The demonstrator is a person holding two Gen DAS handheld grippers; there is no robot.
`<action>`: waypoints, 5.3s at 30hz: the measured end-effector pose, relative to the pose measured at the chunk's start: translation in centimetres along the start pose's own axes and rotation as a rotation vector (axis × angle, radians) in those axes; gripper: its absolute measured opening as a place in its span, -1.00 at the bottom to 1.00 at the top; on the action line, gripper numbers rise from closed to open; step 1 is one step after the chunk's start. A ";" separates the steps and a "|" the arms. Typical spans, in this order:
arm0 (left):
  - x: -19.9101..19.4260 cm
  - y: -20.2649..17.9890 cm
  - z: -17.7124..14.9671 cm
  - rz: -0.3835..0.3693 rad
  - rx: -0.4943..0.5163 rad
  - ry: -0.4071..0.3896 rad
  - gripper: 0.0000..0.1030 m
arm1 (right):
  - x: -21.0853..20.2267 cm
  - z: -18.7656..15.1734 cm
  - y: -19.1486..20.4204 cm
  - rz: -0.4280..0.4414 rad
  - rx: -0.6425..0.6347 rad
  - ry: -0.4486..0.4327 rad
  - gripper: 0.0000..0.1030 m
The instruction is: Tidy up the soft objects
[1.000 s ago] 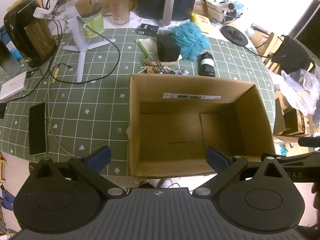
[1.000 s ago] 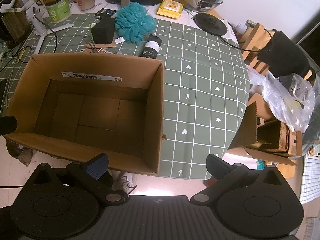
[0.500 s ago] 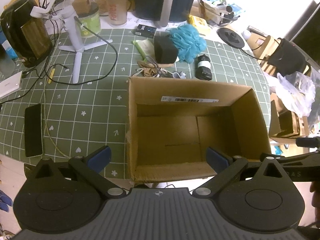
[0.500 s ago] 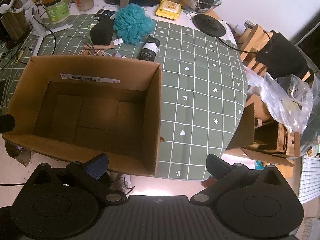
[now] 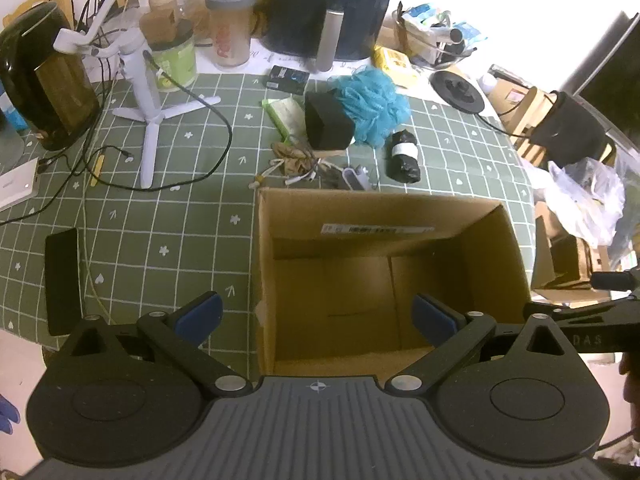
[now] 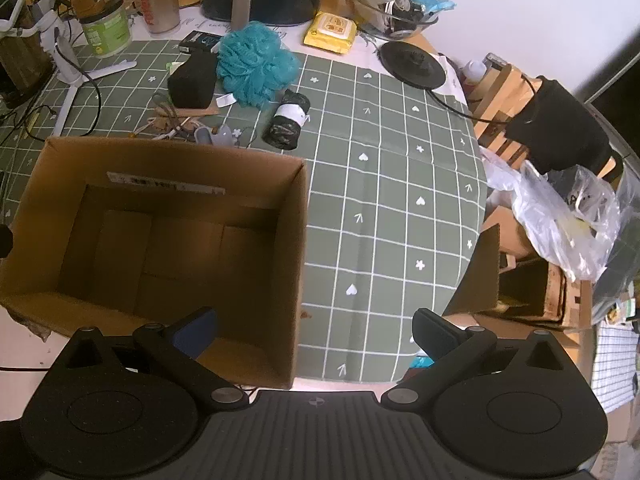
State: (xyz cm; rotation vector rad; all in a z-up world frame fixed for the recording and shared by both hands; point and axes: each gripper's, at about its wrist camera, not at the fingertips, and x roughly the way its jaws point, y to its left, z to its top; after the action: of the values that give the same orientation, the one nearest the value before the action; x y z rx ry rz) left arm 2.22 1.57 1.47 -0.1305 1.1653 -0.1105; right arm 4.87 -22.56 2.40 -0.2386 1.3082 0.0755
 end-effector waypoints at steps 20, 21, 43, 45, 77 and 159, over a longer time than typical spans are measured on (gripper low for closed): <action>0.3 0.6 3.7 -0.004 0.030 -0.048 1.00 | 0.0 4.4 -2.2 -0.027 -0.005 -0.044 1.00; 0.4 0.7 3.8 -0.005 0.030 -0.049 1.00 | 0.1 4.6 -2.3 -0.027 -0.007 -0.045 1.00; 3.3 1.1 4.5 0.010 -0.016 -0.013 1.00 | 7.2 10.4 -6.8 0.132 -0.074 -0.207 1.00; 3.5 1.4 4.5 0.017 -0.024 -0.008 1.00 | 8.4 11.1 -7.2 0.159 -0.059 -0.226 1.00; 2.4 4.4 1.3 -0.034 -0.117 -0.058 1.00 | 26.2 17.3 -1.4 0.437 -0.067 -0.202 0.11; 21.1 -2.8 18.1 0.001 0.223 0.080 0.64 | 5.3 9.4 -4.7 0.079 0.106 -0.171 -0.17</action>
State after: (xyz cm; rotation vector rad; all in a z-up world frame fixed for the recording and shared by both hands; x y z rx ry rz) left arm 27.11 -3.63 -10.21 0.0727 1.2243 -0.2454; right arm 16.02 -25.50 0.16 -0.0876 1.1472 0.0917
